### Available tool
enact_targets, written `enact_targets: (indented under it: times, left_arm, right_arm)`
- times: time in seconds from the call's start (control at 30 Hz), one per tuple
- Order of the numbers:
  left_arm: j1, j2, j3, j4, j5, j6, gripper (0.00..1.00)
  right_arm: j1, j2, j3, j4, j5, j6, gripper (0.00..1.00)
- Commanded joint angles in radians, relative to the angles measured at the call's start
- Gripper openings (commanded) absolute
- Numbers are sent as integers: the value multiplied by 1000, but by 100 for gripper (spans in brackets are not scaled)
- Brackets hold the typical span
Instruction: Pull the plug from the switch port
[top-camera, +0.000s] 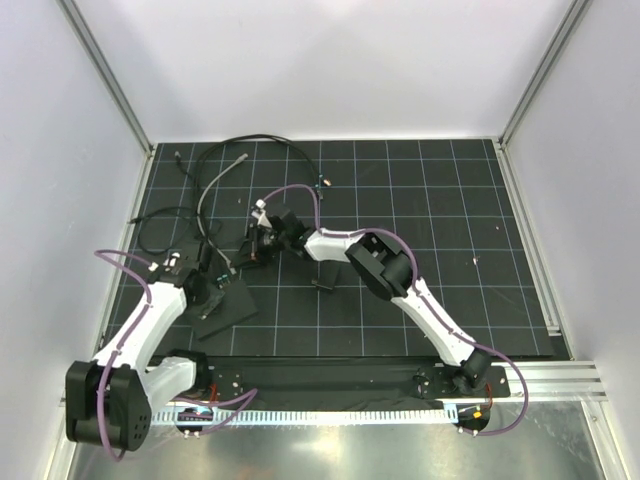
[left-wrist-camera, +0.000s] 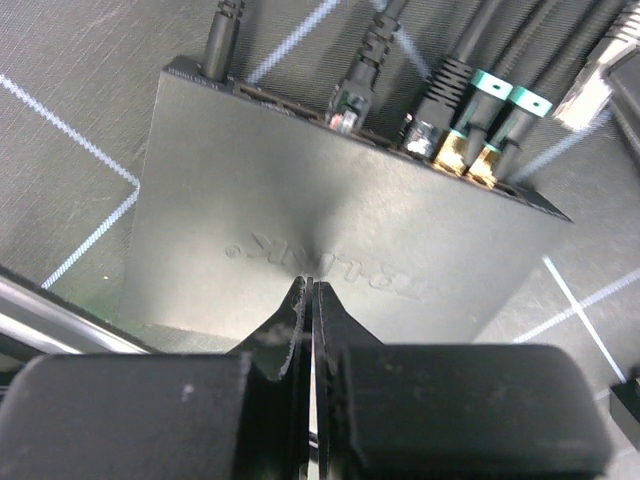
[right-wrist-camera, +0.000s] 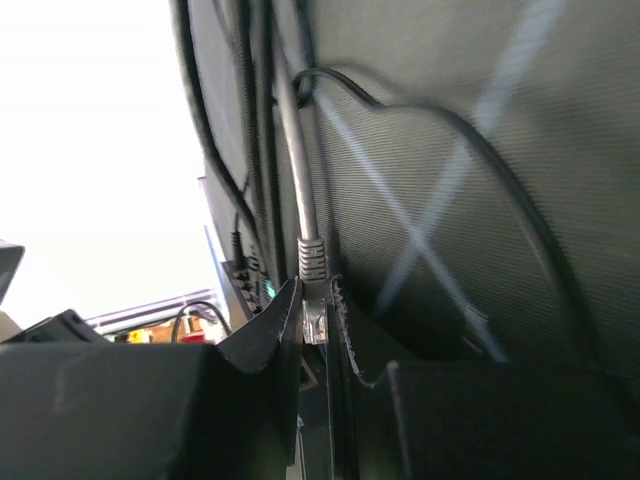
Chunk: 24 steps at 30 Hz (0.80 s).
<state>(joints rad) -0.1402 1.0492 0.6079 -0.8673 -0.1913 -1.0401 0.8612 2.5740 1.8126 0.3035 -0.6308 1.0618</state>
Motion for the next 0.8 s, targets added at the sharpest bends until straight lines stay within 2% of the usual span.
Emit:
enact_targets:
  times: [0.0,0.1,0.17,0.23,0.27,0.37,0.5,0.57,0.6,0.7,0.77]
  left_arm:
    - [-2,-55,36,20,16,52,4]
    - [-2,-110,59,42,12,68,9]
    - [-2,-153,64,68,24,71,12]
    - [-2,-184,64,105,70,97,14]
    - [-2,-214,67,109,79,109,16]
    - [-2,-259,62,148,101,133,31]
    - [-2,-291,87,143,81,140,34]
    - [-2,-285,105,120,69,144,34]
    - [-2,-278,122,114,63,144,34]
    - [-2,-273,150,88,30,156,35]
    - [-2,-275,170,77,7,166,38]
  right_arm:
    - [-57,-102,48,-241,26,-138,1]
    - [-56,-242,-65,-366,58,-259,1]
    - [-56,-360,-124,-483,137,-374,1]
    - [-57,-455,-168,-538,166,-451,1]
    - [-57,-478,-176,-555,166,-465,1]
    - [-56,-535,-179,-627,102,-477,1]
    - [-54,-670,-245,-629,74,-458,1]
    - [-56,-766,-250,-670,124,-473,1]
    - [-54,-791,-236,-707,196,-511,1]
    - [-54,-877,-150,-865,369,-597,1]
    - [-54,-914,-110,-928,422,-623,1]
